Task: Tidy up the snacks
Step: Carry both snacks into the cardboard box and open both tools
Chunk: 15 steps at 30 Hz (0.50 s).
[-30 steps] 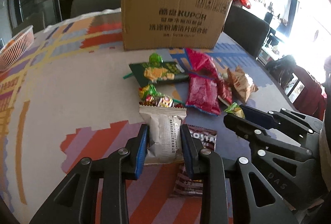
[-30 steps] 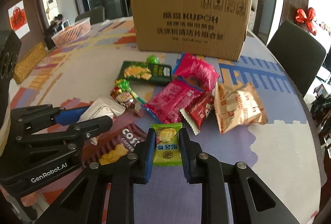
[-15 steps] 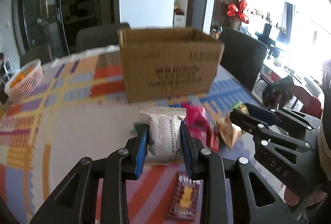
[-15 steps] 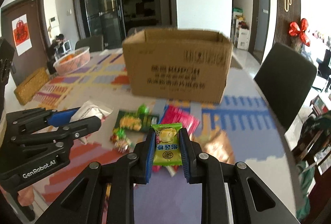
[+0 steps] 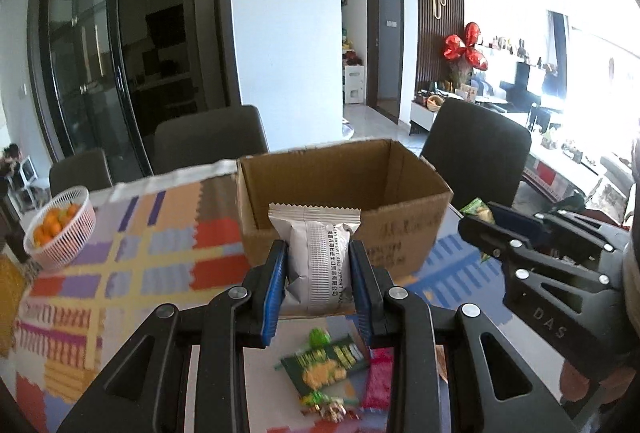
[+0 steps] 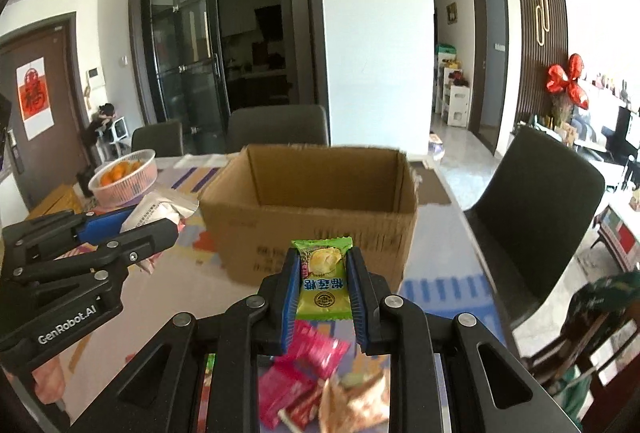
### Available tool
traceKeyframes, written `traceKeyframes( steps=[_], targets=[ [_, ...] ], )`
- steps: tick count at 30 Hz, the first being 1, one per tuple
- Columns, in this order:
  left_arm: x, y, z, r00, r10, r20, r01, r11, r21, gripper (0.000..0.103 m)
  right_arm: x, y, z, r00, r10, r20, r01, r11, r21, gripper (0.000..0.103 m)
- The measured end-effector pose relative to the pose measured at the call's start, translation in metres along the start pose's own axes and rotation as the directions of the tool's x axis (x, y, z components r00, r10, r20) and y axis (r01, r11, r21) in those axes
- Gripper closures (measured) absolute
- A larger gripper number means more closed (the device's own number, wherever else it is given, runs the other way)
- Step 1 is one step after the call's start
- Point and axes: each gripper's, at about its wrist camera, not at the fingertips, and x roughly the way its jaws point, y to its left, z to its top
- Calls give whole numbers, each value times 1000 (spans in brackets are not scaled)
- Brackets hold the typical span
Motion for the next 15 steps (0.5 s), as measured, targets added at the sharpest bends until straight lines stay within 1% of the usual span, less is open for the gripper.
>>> traceKeyframes(
  steps=[5,11,15],
  targets=[
    [17,-1,19,1000,2,-4,-2,1000,16,72,14,-7,23,1000,-7,6,7,1000,-9,79],
    [41,6,39,999,-16,-35,15,1000,-7,72,41,-15,47,1000,-6,-24,6,1000,-17,79],
    [60,12,48,997,-37,-70,35,999,-34,72,59,-20,61,999,-1,-42,0,1000,-15,79]
  ],
)
